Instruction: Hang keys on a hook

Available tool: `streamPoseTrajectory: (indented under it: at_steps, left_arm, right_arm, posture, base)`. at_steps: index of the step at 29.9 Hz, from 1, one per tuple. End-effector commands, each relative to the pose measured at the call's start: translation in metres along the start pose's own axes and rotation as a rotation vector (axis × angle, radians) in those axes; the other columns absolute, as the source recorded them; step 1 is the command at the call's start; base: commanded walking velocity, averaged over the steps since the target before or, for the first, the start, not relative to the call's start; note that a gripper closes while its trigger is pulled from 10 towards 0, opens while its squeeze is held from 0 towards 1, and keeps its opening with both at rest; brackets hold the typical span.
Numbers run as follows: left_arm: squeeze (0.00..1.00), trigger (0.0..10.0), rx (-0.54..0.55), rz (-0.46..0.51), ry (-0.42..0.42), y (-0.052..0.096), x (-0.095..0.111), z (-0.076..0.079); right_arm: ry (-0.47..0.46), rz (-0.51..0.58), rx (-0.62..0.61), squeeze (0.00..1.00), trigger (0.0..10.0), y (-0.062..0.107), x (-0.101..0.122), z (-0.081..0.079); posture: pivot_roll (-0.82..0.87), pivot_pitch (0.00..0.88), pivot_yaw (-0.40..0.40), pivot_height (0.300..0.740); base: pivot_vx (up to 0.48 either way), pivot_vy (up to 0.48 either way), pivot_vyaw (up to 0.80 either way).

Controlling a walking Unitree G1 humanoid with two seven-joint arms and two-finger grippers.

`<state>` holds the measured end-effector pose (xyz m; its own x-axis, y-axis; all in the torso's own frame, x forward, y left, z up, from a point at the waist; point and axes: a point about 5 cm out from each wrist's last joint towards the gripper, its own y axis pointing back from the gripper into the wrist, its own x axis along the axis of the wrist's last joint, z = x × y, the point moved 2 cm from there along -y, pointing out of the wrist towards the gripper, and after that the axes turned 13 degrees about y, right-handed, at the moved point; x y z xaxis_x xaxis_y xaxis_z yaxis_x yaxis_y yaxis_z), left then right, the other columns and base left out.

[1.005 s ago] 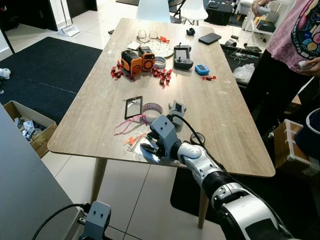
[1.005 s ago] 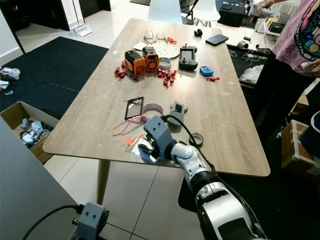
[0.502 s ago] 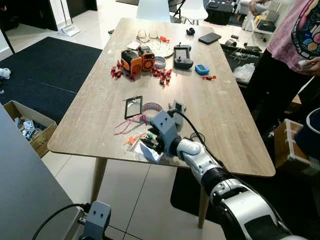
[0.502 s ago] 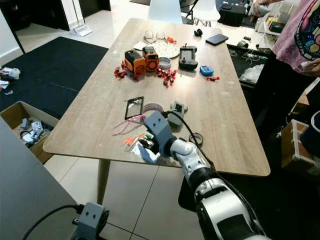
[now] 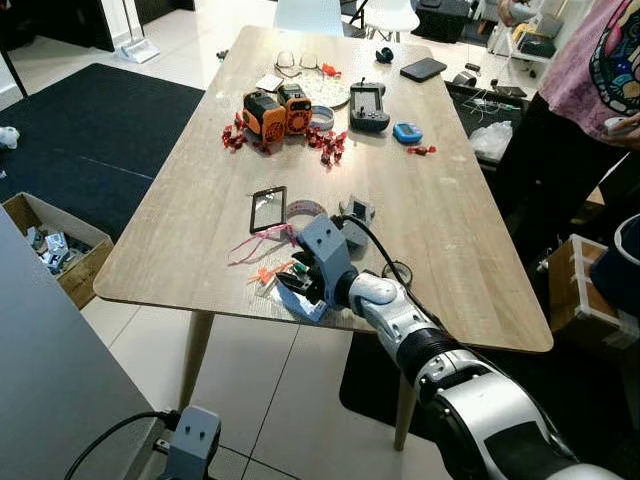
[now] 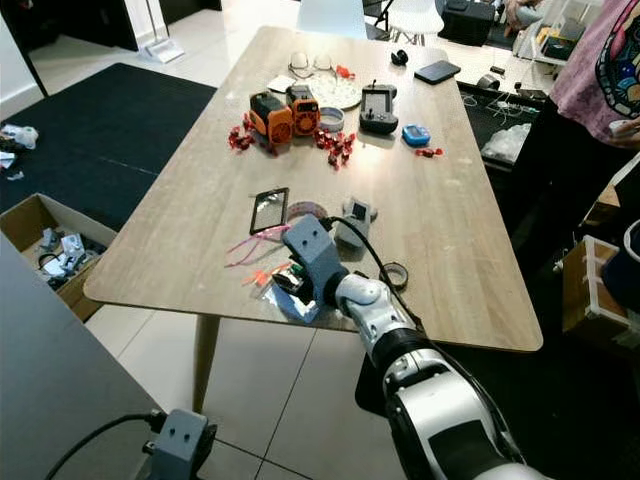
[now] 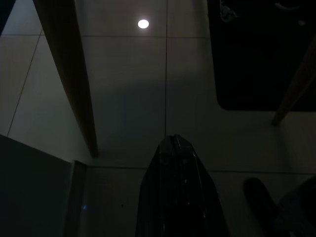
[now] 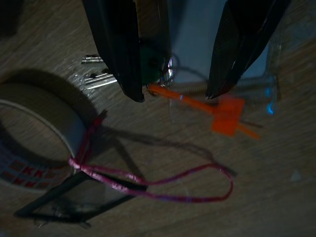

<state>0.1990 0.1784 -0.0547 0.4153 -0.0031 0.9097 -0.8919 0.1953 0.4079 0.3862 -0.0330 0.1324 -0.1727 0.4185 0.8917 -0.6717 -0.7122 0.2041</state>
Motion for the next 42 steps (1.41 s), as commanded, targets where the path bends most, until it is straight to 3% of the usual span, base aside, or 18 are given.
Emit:
streamPoseTrajectory:
  at_steps: [1,9,10,11,14,16,17,20,21,23,34,37,42]
  left_arm:
    - [0.00,10.0,-0.007,-0.022,0.011,0.002,-0.006,0.005]
    - [0.00,10.0,-0.003,-0.027,0.010,0.002,-0.006,0.004]
    - [0.00,10.0,-0.003,-0.027,0.010,0.002,-0.006,0.004]
    - [0.00,10.0,-0.003,-0.027,0.009,0.001,-0.006,0.004]
    - [0.00,10.0,-0.003,-0.026,0.009,0.001,-0.006,0.003]
    - [0.00,10.0,-0.003,-0.026,0.009,0.001,-0.006,0.003]
    - [0.00,10.0,-0.003,-0.026,0.008,0.001,-0.005,0.003]
    - [0.00,10.0,-0.003,-0.026,0.008,0.001,-0.005,0.003]
    - [0.00,10.0,-0.003,-0.025,0.007,0.001,-0.005,0.003]
    - [0.00,10.0,-0.004,-0.024,0.006,0.000,-0.005,0.003]
    - [0.00,10.0,-0.009,-0.020,0.001,0.000,-0.003,0.003]
    - [0.00,10.0,-0.010,-0.015,-0.001,0.000,-0.002,0.003]
    - [0.00,10.0,-0.013,-0.015,-0.004,0.000,-0.002,0.003]
  right_arm:
    - [-0.008,-0.021,0.017,0.00,10.0,0.000,-0.003,-0.001]
    - [-0.001,-0.026,0.028,0.00,10.0,0.002,-0.005,0.001]
    - [0.000,-0.025,0.029,0.00,9.3,0.002,-0.005,0.001]
    - [0.001,-0.024,0.030,0.00,7.0,0.002,-0.005,0.000]
    - [0.003,-0.022,0.033,0.00,3.3,0.002,-0.005,0.000]
    - [0.003,-0.021,0.033,0.00,3.3,0.002,-0.005,0.000]
    - [0.004,-0.020,0.034,0.00,2.2,0.002,-0.005,0.000]
    - [0.005,-0.018,0.035,0.00,1.6,0.002,-0.004,0.000]
    - [0.006,-0.018,0.035,0.00,0.5,0.002,-0.004,0.000]
    - [0.007,-0.017,0.034,0.00,0.0,0.002,-0.004,0.000]
    - [0.007,0.033,-0.007,0.00,0.0,0.003,0.003,0.007]
    - [-0.042,0.221,-0.167,0.00,0.0,0.010,0.033,0.035]
    - [-0.051,0.318,-0.244,0.00,0.0,0.017,0.050,0.051]
  posture:
    - [0.06,0.160,-0.097,0.740]
    - [0.06,0.158,-0.096,0.740]
    - [0.06,0.158,-0.096,0.740]
    - [0.06,0.158,-0.096,0.740]
    - [0.06,0.158,-0.096,0.740]
    - [0.06,0.155,-0.094,0.740]
    - [0.06,0.155,-0.094,0.740]
    - [0.06,0.153,-0.093,0.740]
    - [0.06,0.153,-0.093,0.740]
    - [0.06,0.153,-0.092,0.740]
    - [0.06,0.144,-0.088,0.740]
    - [0.06,0.139,-0.087,0.740]
    - [0.06,0.127,-0.083,0.740]
  base:
    - [0.000,0.000,0.00]
    - [0.000,0.000,0.00]
    - [0.000,0.000,0.00]
    - [0.000,0.000,0.00]
    - [0.000,0.000,0.00]
    - [0.000,0.000,0.00]
    - [0.000,0.000,0.00]
    - [0.000,0.000,0.00]
    - [0.000,0.000,0.00]
    - [0.000,0.000,0.00]
    - [0.000,0.000,0.00]
    - [0.000,0.000,0.00]
    - [0.000,0.000,0.00]
